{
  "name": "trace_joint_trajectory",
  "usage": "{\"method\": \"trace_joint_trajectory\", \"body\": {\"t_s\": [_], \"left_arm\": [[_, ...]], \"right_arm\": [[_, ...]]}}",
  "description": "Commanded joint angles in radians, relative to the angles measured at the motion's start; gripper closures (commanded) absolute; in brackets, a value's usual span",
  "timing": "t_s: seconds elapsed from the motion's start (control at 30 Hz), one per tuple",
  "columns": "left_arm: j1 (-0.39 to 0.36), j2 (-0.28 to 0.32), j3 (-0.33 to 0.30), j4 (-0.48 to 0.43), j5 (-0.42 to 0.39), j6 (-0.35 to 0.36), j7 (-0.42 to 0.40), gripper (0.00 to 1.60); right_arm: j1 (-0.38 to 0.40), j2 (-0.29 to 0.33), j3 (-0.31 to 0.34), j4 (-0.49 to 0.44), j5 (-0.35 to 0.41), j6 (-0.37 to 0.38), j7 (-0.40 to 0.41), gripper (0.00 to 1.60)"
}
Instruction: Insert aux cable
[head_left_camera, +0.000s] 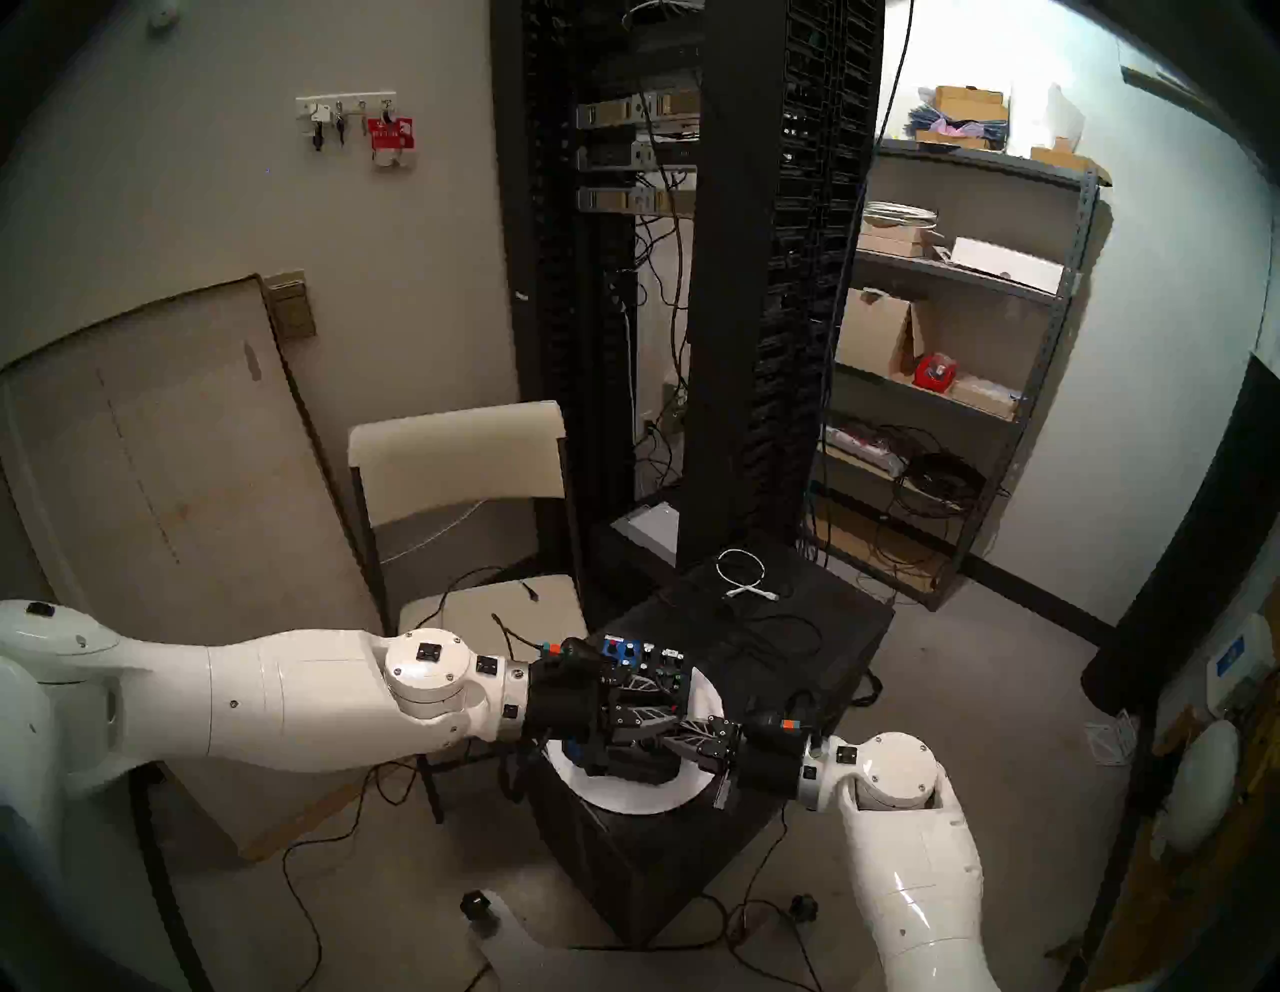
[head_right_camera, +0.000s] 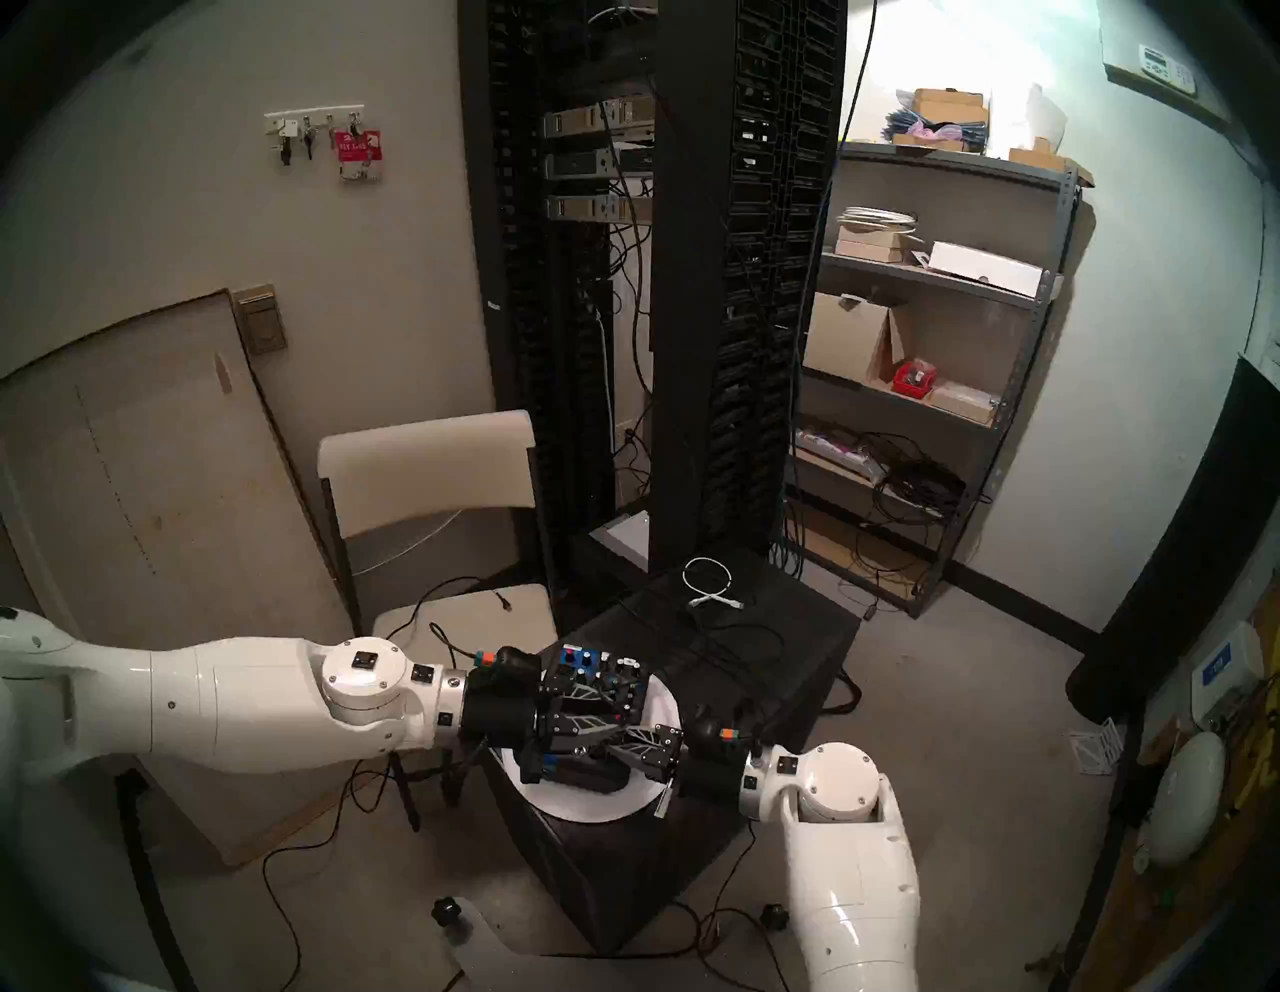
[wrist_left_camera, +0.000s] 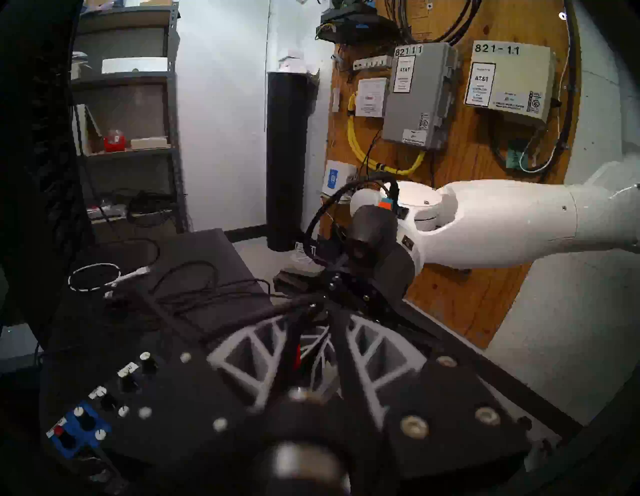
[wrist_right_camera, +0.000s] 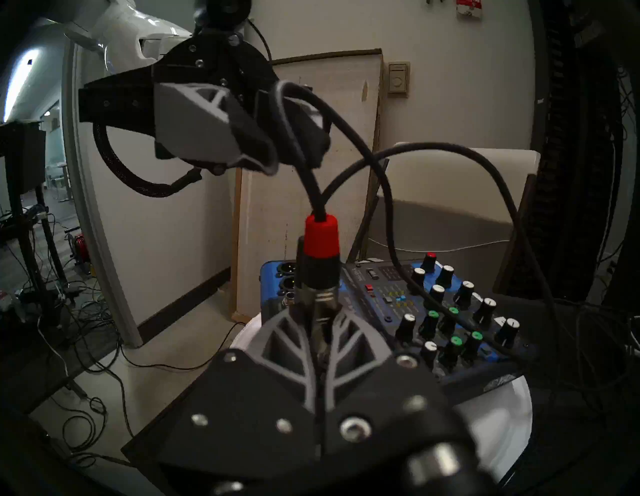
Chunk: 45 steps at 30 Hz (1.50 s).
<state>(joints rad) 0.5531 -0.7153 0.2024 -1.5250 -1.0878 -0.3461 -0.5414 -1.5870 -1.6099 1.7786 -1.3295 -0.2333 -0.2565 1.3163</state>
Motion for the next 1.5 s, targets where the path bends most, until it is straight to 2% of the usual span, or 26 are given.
{"method": "trace_joint_trajectory", "body": {"t_s": [0.0, 0.23, 0.47, 0.53, 0.57, 0.67, 0.7, 0.73, 1.07, 1.47], "left_arm": [[-0.011, -0.009, -0.004, -0.002, 0.010, 0.006, 0.009, 0.85], [-0.010, -0.018, 0.000, 0.006, 0.023, 0.010, 0.017, 0.77], [-0.012, -0.025, -0.005, 0.014, 0.034, 0.011, 0.026, 0.88], [-0.012, -0.026, -0.006, 0.016, 0.035, 0.010, 0.027, 0.97], [-0.012, -0.026, -0.007, 0.017, 0.035, 0.010, 0.027, 1.13], [-0.012, -0.025, -0.008, 0.016, 0.033, 0.015, 0.031, 1.42], [-0.012, -0.025, -0.008, 0.017, 0.033, 0.015, 0.030, 1.42], [-0.012, -0.025, -0.008, 0.019, 0.031, 0.015, 0.026, 1.60], [-0.014, -0.027, 0.002, 0.034, 0.050, 0.011, 0.007, 1.60], [-0.025, -0.009, 0.006, 0.025, 0.103, 0.017, 0.029, 1.60]], "right_arm": [[0.002, -0.007, 0.001, -0.013, 0.006, -0.002, -0.002, 1.60], [0.002, -0.008, 0.001, -0.013, 0.007, -0.002, -0.002, 1.60], [0.002, -0.009, 0.001, -0.014, 0.007, -0.001, -0.003, 1.60], [0.003, -0.009, 0.001, -0.013, 0.007, -0.001, -0.003, 1.60], [0.002, -0.008, 0.000, -0.013, 0.008, 0.000, -0.003, 1.60], [0.002, -0.008, 0.000, -0.014, 0.007, 0.000, -0.004, 1.60], [0.001, -0.008, 0.000, -0.015, 0.007, 0.000, -0.004, 1.60], [0.001, -0.009, 0.000, -0.016, 0.006, 0.001, -0.003, 1.60], [0.003, -0.007, -0.001, -0.012, 0.005, -0.001, -0.001, 1.60], [0.001, -0.008, -0.004, -0.021, 0.008, 0.010, -0.004, 1.60]]}}
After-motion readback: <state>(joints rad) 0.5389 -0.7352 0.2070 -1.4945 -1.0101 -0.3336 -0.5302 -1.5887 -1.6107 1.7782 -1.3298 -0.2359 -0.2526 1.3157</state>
